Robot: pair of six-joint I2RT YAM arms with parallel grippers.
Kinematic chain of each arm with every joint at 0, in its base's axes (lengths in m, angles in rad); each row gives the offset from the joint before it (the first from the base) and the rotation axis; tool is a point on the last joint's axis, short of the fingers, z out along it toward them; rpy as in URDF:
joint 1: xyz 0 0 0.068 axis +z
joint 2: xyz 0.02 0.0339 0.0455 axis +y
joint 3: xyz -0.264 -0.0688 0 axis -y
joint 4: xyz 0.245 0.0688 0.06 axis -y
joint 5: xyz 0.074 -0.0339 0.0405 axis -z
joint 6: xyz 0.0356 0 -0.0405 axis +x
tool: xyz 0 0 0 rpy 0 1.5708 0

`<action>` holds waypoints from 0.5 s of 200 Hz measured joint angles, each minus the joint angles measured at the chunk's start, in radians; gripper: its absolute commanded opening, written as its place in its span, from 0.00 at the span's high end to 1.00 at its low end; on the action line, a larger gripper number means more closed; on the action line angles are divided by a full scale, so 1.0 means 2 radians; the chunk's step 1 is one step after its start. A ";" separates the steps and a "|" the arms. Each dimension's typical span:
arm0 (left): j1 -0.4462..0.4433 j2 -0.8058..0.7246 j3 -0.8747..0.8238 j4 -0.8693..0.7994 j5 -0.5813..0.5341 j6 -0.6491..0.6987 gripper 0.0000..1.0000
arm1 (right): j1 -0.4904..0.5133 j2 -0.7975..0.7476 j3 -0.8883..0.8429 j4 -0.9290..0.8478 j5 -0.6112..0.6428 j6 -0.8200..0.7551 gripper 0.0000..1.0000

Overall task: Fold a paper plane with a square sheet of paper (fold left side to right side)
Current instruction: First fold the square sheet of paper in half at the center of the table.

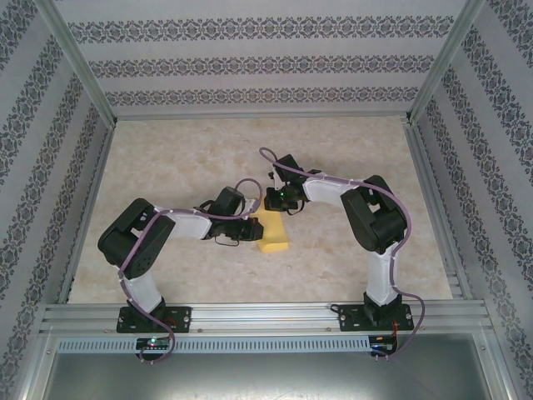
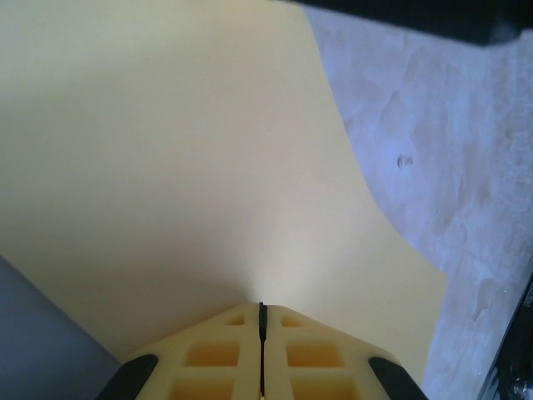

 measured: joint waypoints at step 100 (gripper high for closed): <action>-0.056 -0.045 -0.039 -0.017 -0.018 -0.013 0.91 | 0.001 0.000 0.000 -0.003 -0.004 0.000 0.94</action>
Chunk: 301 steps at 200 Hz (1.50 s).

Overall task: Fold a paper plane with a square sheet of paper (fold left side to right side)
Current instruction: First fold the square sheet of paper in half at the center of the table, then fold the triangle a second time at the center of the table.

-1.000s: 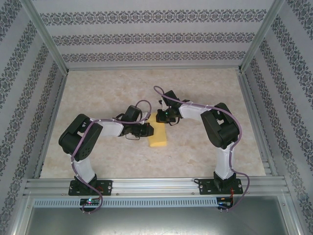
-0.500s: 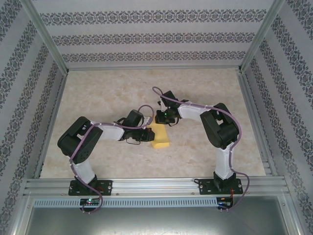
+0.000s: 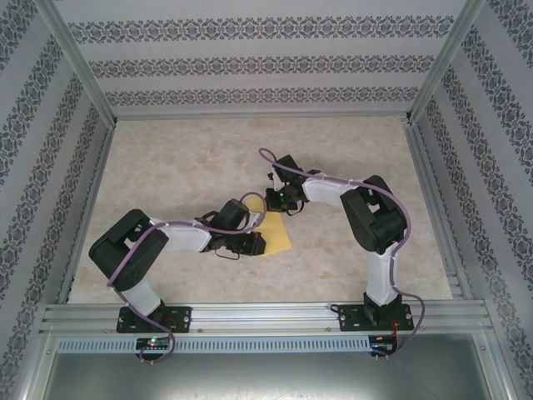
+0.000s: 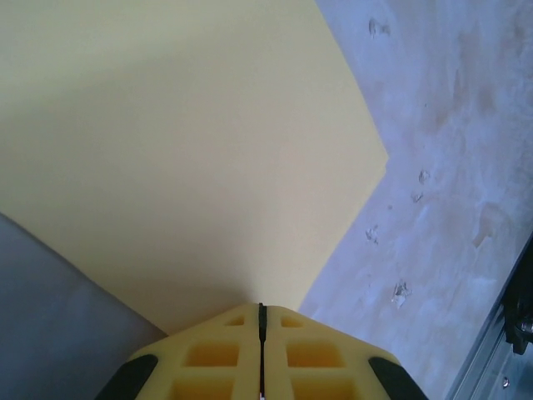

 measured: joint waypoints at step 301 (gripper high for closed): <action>0.115 0.084 0.143 -0.058 0.048 -0.012 0.89 | -0.037 -0.223 -0.223 0.060 0.043 0.039 0.52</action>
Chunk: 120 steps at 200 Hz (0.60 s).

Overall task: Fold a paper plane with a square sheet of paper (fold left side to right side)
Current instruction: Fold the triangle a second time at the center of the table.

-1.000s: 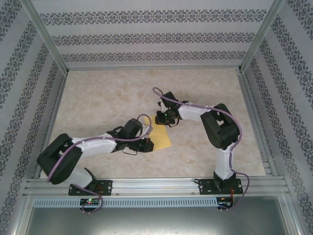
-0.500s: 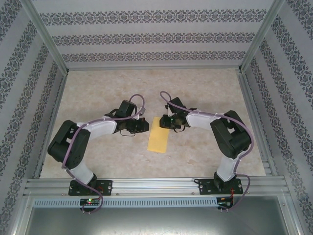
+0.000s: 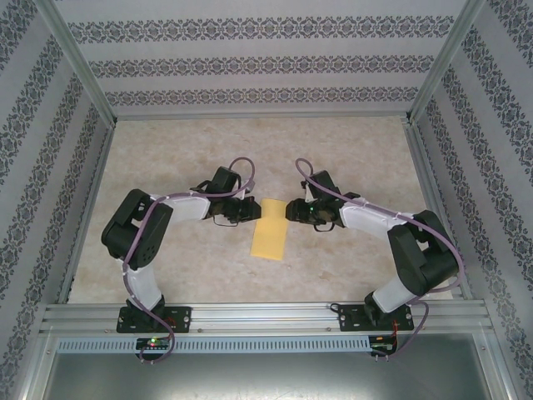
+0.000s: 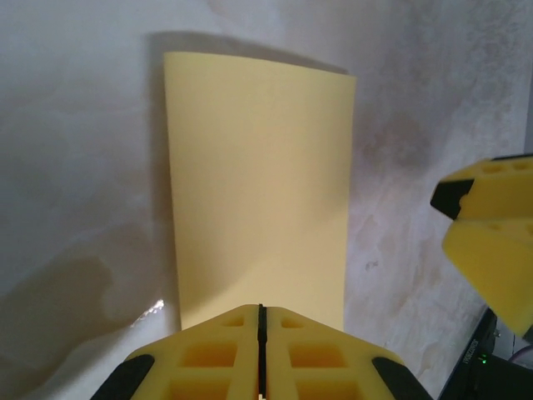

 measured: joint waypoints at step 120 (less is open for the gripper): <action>0.000 0.016 -0.010 0.004 -0.021 0.000 0.95 | 0.021 -0.045 -0.054 0.018 -0.077 0.093 0.45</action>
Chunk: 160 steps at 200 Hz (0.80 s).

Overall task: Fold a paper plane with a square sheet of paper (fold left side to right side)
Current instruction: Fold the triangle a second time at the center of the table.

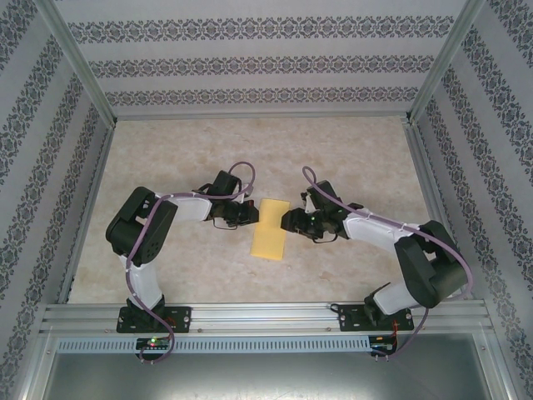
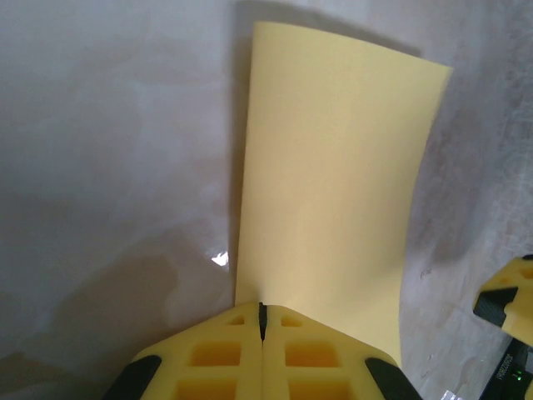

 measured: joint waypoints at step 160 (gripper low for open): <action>0.000 0.000 -0.004 0.009 0.001 0.000 0.95 | 0.032 0.046 -0.044 0.102 -0.043 0.133 0.57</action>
